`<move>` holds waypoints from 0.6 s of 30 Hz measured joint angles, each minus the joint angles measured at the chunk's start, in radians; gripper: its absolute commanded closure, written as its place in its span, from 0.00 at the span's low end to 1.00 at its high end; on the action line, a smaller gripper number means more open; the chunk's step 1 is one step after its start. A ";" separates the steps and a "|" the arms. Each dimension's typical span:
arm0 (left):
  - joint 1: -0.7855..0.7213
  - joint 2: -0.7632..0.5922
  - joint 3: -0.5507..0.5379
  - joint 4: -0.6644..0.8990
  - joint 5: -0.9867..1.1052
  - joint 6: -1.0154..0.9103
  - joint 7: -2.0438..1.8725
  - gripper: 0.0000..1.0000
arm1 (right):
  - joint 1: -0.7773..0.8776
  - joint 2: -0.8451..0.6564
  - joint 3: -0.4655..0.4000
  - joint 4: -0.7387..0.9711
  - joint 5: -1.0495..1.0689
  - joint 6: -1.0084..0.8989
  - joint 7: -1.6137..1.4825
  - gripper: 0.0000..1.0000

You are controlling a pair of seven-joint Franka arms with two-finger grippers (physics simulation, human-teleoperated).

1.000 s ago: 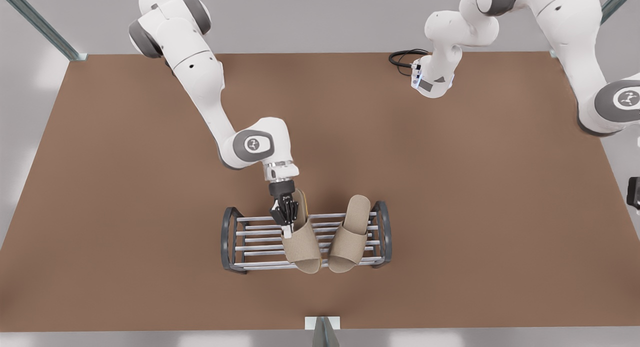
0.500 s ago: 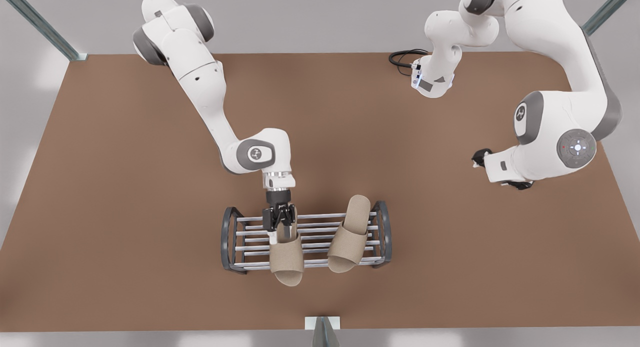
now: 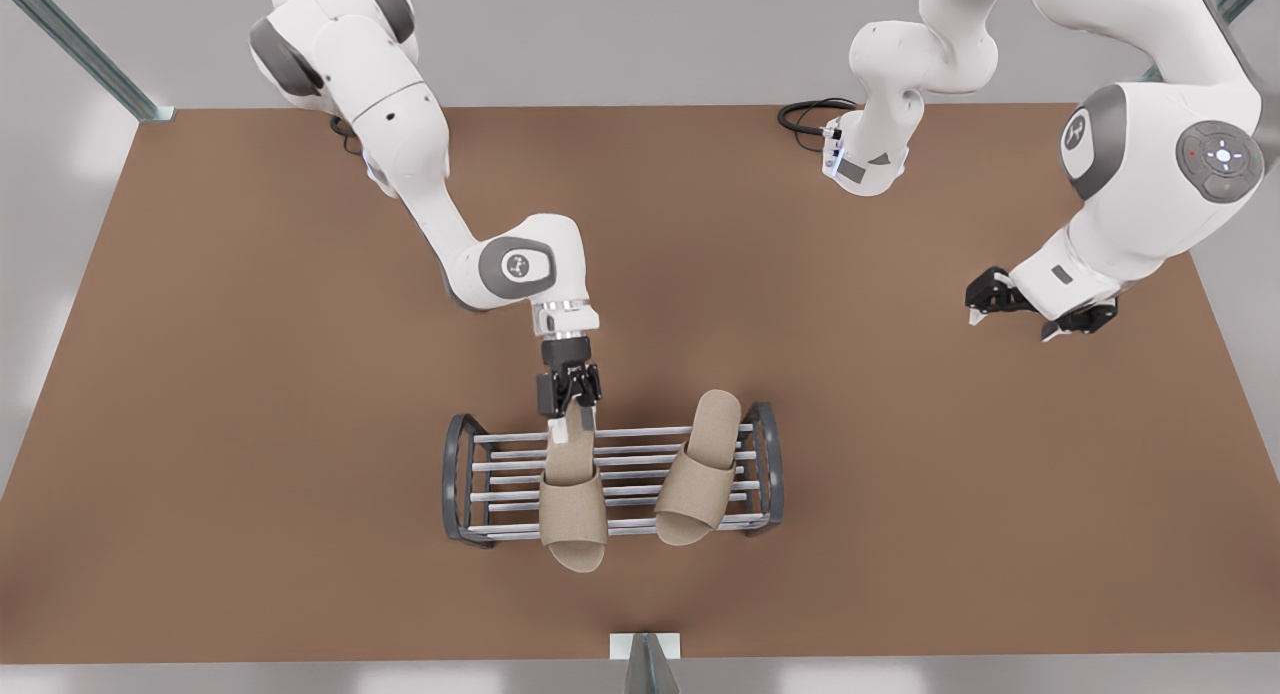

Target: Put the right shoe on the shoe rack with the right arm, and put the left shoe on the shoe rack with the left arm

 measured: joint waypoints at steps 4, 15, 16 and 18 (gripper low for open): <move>0.003 0.001 0.000 0.002 0.002 0.007 -0.027 0.00 | -0.018 -0.118 0.012 -0.066 0.004 0.013 0.003 0.00; 0.001 0.003 0.000 0.003 0.003 0.009 -0.078 0.00 | -0.561 -0.411 -0.031 0.170 1.583 -0.594 -0.307 0.00; 0.002 0.007 0.001 0.003 0.003 0.009 -0.081 0.00 | -0.677 -0.409 -0.039 0.183 1.663 -0.659 -0.343 0.00; 0.002 0.027 0.001 0.007 0.003 0.009 -0.088 0.00 | -0.845 -0.397 -0.037 0.189 1.769 -0.759 -0.409 0.00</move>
